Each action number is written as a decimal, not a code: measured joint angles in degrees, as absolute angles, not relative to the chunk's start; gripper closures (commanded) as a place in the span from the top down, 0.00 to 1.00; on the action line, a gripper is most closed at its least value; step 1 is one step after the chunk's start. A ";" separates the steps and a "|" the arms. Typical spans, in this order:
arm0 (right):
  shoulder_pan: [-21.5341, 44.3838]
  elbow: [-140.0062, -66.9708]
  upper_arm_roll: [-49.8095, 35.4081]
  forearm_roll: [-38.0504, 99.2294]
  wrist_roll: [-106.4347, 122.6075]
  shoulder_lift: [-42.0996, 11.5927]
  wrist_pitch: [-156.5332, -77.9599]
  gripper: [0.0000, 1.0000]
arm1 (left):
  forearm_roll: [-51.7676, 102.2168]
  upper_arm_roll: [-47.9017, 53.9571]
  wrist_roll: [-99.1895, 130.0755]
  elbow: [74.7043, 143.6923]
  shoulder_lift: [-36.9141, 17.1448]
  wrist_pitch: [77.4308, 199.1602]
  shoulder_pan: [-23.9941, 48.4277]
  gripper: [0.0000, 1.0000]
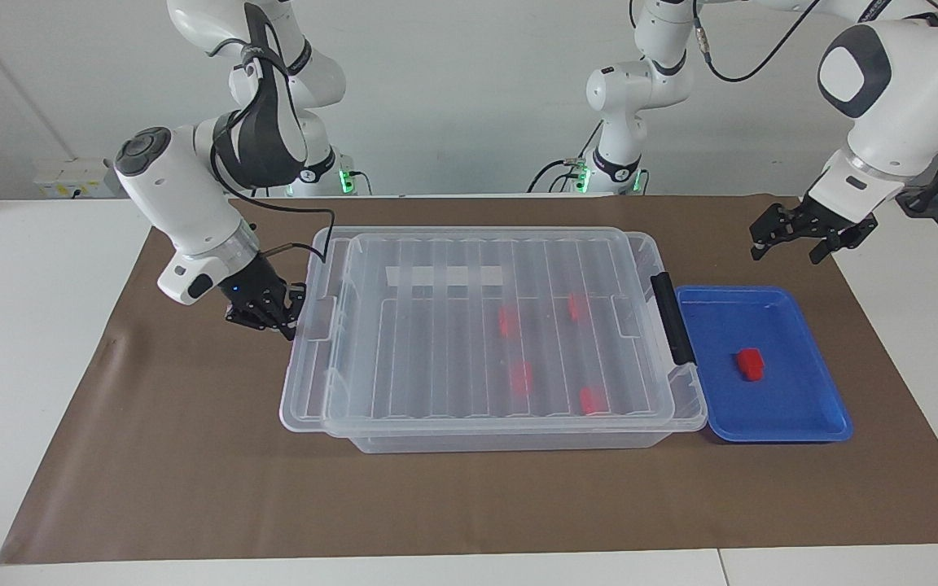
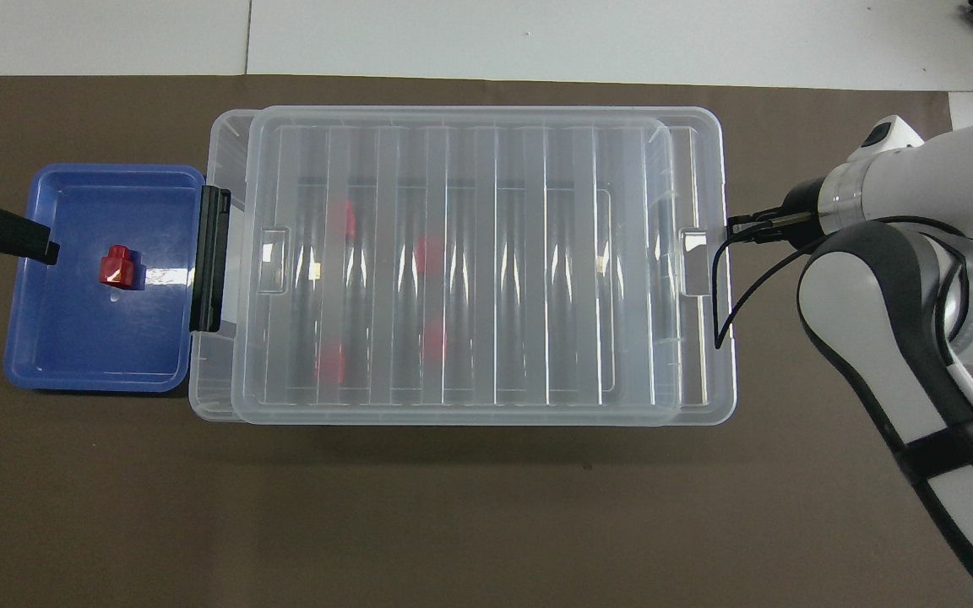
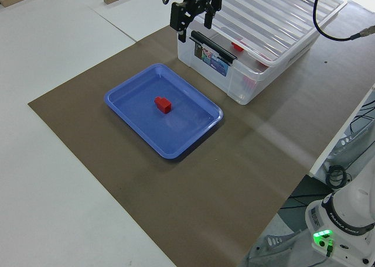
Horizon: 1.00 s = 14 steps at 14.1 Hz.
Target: Place red block in blue tray from box
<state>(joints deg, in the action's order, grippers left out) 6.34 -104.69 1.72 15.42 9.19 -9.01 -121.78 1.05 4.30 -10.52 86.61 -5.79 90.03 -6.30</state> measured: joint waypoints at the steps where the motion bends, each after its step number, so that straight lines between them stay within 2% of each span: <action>1: 6.70 -104.70 1.71 15.42 8.52 -9.01 -121.88 0.00 | 1.15 4.30 -10.52 86.34 -5.06 88.56 -6.30 1.00; 5: 6.93 -104.70 1.72 15.42 8.28 -9.01 -122.04 0.00 | 1.20 4.73 -10.52 86.16 -2.48 87.96 -6.29 1.00; 10: 8.12 -104.73 1.71 15.42 8.26 -9.01 -122.06 0.00 | 1.20 5.06 -10.34 86.66 -2.31 87.97 -6.16 1.00; 14: 8.14 -104.79 1.71 15.42 8.26 -9.01 -122.07 0.00 | 1.20 5.26 -5.45 87.01 -2.30 88.05 -3.08 1.00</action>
